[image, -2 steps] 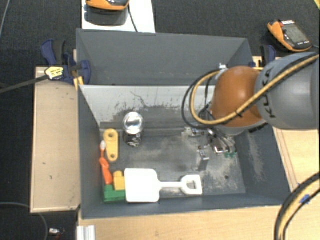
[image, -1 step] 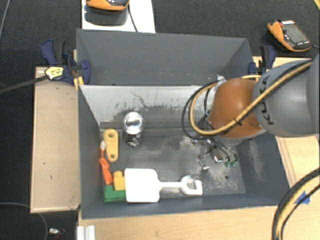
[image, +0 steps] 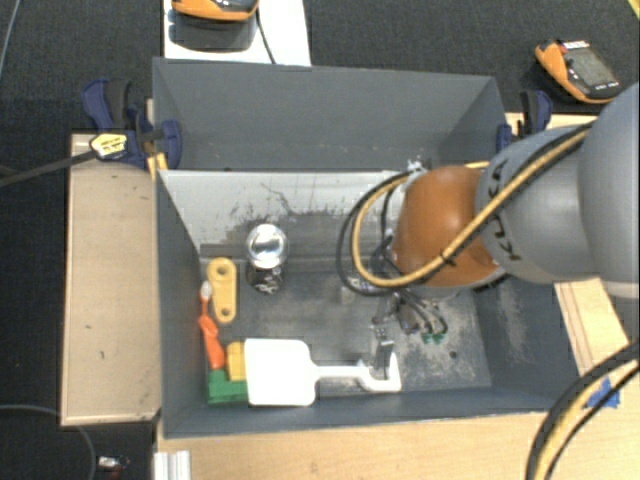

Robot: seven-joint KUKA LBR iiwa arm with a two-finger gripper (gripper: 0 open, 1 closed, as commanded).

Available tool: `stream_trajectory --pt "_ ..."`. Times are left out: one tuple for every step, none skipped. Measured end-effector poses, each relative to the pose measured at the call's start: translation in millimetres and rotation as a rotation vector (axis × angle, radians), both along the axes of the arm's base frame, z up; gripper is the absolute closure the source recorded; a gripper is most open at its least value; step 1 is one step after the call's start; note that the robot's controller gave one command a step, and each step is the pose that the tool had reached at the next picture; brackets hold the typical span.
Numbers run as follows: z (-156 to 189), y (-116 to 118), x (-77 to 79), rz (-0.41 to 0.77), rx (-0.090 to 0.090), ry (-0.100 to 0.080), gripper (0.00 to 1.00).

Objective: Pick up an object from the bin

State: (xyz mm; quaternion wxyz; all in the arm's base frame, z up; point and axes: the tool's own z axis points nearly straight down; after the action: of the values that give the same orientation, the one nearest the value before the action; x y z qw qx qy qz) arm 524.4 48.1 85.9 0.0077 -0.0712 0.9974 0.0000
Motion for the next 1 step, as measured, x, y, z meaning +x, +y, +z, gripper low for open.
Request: stream_trajectory --pt "-6.2 -8.2 -34.0 0.036 -0.003 0.001 0.00"
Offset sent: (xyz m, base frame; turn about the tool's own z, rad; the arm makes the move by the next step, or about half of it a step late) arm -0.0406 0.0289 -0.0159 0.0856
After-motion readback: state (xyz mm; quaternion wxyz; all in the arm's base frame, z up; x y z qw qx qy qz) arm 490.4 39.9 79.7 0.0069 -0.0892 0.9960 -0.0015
